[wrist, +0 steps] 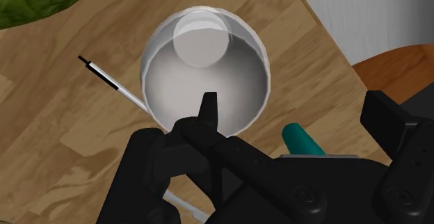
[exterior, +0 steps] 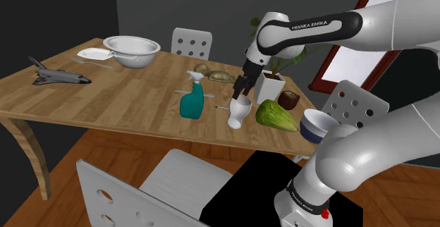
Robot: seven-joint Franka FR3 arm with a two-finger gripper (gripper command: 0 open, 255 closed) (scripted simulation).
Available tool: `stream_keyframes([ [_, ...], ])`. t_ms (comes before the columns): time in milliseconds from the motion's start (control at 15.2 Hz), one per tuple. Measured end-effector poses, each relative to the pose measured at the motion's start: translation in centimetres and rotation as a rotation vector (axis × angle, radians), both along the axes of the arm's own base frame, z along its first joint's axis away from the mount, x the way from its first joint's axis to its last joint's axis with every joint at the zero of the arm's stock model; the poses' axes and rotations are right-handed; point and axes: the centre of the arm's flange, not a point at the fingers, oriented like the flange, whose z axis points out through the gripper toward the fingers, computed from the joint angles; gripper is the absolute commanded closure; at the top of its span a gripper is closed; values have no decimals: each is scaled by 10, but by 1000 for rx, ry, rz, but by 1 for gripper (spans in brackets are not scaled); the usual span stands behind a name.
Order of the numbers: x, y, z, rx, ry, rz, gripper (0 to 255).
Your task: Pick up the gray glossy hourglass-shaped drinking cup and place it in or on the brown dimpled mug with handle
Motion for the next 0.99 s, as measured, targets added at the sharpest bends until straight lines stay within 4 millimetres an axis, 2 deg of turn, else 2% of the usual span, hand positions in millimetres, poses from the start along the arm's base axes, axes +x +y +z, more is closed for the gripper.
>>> stream_keyframes([
  [198, 6, -7, -19, 2, 11, 7, 0],
  [528, 7, -3, -49, 3, 13, 8, 0],
  [990, 7, -2, -56, 2, 12, 8, 0],
])
